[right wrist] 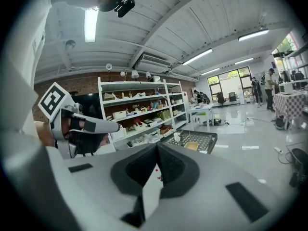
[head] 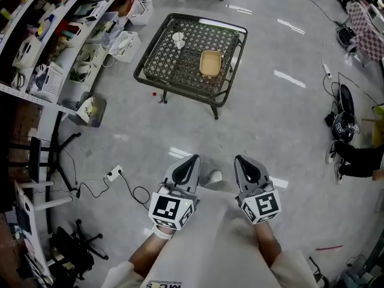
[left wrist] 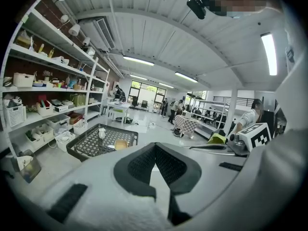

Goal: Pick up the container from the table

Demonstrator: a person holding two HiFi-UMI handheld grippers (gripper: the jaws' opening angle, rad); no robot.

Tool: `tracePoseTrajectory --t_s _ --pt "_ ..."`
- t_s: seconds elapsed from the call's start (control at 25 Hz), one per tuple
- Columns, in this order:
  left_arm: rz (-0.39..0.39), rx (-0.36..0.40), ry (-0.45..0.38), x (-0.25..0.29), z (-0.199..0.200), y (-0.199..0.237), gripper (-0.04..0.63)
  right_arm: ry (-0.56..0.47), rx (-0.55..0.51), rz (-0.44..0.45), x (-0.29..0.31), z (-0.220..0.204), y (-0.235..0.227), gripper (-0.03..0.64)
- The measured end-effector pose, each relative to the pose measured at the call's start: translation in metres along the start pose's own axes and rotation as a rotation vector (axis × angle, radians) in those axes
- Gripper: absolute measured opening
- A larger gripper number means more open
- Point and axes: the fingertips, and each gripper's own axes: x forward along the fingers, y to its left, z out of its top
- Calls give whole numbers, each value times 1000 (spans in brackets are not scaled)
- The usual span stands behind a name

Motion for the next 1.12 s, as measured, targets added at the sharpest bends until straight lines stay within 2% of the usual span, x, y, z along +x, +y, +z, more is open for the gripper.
tracePoseTrajectory --t_s 0.24,0.48,0.68,0.88,1.12 --pt "8 -14 21 23 5 5 23 3 10 9 15 12 -16 17" --pt "-21 -35 7 65 18 30 23 -20 10 -32 53 26 -43 17" --pt "-49 -34 -5 109 48 71 23 -16 0 -63 104 47 -56 17" --pt "-129 -29 -35 155 91 112 23 -19 -6 -89 165 80 -66 17" --pt "-198 -11 -20 208 132 179 23 -6 -1 -140 251 110 -83 17"
